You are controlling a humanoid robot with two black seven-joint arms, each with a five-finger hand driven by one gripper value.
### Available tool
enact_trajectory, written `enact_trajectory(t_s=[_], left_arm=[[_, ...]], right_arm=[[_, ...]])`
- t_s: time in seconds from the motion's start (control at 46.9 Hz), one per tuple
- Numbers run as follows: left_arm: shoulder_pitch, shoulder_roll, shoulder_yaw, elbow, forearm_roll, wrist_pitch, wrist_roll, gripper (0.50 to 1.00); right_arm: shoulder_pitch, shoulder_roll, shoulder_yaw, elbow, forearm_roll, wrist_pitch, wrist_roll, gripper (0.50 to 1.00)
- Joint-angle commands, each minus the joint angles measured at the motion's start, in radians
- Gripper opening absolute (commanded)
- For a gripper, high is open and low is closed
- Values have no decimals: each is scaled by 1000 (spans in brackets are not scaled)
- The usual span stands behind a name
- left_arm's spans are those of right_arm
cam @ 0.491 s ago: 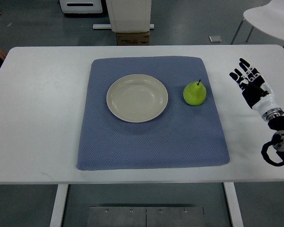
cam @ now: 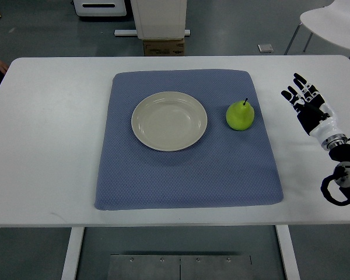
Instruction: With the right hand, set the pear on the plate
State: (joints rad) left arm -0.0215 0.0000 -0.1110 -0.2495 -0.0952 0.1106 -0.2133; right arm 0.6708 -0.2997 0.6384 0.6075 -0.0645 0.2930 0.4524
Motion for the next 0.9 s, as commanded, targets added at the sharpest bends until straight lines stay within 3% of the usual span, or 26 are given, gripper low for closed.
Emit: enact_trajectory(t_s=[0.0, 0.64, 0.875], left_arm=[[0, 0, 1, -1, 0, 0, 0, 1000], [0, 0, 1, -1, 0, 0, 0, 1000], [0, 0, 1, -1, 0, 0, 0, 1000]], right_arm=[[0, -1, 1, 0, 0, 2, -7, 1000], [26, -13, -51, 0, -14, 6, -21, 1000], [41, -10, -69, 3, -12, 0, 23, 1000]])
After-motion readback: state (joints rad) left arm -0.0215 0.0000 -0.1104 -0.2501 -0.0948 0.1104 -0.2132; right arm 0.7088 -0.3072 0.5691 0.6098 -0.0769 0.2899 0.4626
